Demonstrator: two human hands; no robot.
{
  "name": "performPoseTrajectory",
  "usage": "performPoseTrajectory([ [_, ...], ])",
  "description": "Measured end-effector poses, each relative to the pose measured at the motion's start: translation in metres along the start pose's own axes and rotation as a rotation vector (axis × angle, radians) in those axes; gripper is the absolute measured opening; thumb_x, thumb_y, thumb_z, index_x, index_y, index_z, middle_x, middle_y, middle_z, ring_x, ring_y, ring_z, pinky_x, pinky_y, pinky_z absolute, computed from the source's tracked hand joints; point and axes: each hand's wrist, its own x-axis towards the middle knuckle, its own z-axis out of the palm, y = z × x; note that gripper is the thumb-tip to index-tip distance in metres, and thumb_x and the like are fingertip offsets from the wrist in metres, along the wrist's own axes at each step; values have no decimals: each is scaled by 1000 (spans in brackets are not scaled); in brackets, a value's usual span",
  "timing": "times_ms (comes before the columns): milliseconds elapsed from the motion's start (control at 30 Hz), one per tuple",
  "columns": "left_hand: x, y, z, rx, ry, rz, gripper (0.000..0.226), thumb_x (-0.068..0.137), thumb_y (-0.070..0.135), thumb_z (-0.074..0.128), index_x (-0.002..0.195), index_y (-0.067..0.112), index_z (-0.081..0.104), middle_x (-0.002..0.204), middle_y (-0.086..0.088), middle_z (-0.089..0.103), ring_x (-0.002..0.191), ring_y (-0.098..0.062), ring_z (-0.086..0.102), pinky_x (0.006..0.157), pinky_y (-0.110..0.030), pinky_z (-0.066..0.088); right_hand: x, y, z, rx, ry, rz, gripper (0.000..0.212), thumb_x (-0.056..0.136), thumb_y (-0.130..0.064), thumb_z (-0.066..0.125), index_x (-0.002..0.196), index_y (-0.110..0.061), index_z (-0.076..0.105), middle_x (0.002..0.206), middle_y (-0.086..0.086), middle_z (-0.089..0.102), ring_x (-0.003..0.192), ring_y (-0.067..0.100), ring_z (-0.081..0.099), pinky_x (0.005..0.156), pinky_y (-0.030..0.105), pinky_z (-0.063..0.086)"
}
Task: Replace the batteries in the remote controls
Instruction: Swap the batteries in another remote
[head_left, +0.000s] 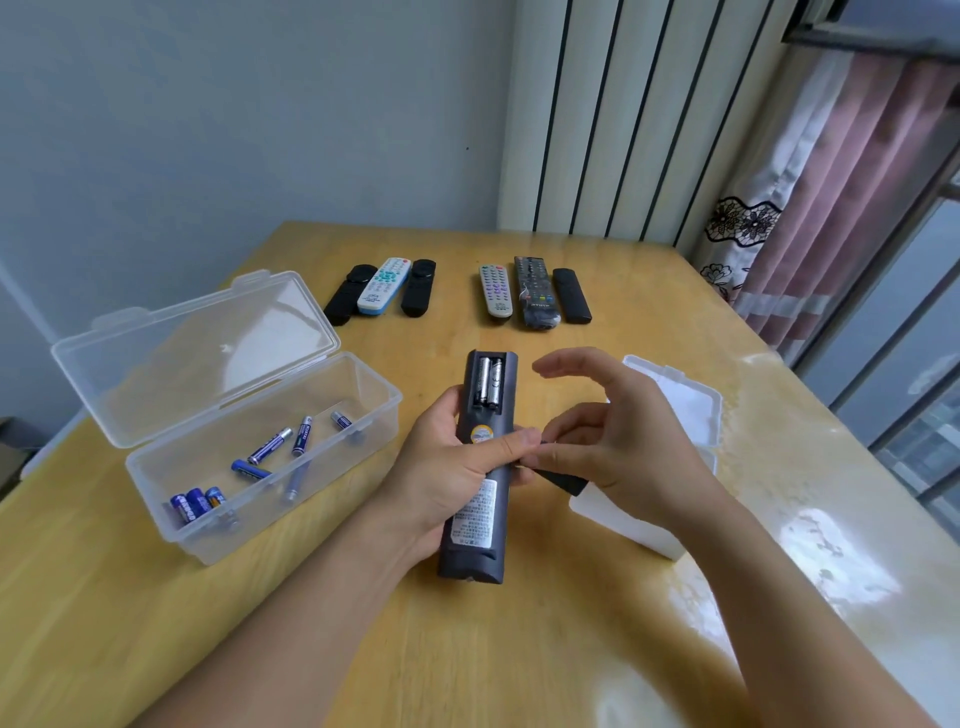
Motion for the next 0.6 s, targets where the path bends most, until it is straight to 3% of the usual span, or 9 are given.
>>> performPoseTrajectory([
  [100,2,-2,3,-142,93,77,51,73,7,85,118,13,61,84,-5,74,74,-21,75,64,-26,59,-1,2,-1,-33,0,-15,47,79,-16,85,118,-28,62,115,-9,67,84,16,74,70,31,62],
  [267,4,0,1,-242,129,144,56,66,14,85,116,12,62,85,-2,75,79,-24,76,66,-27,60,5,7,-6,212,-8,3,9,92,-8,71,101,-9,68,71,0,71,59,16,66,57,24,52],
  [367,-1,0,3,-3,-41,86,53,72,24,83,117,11,59,88,-9,74,75,-27,75,60,-30,59,11,13,-16,362,149,-2,16,97,-9,63,109,-13,73,71,1,62,60,15,51,59,26,44],
  [433,-6,-3,5,189,-205,11,46,81,25,81,118,12,57,87,-10,70,65,-25,70,56,-32,57,12,15,-26,405,164,5,22,100,-11,58,114,-15,74,75,1,59,63,15,47,60,25,43],
  [500,-10,-5,6,305,-326,-9,34,92,20,75,119,13,55,84,-8,67,61,-23,64,54,-32,56,11,18,-33,342,140,32,23,101,-13,57,115,-17,74,74,2,58,63,15,47,61,24,44],
  [600,-13,-5,7,348,-382,0,26,98,19,68,119,15,54,85,-8,65,62,-21,61,54,-32,55,9,21,-28,113,136,34,22,99,-14,61,117,-15,73,65,-1,58,56,10,47,58,20,44],
])
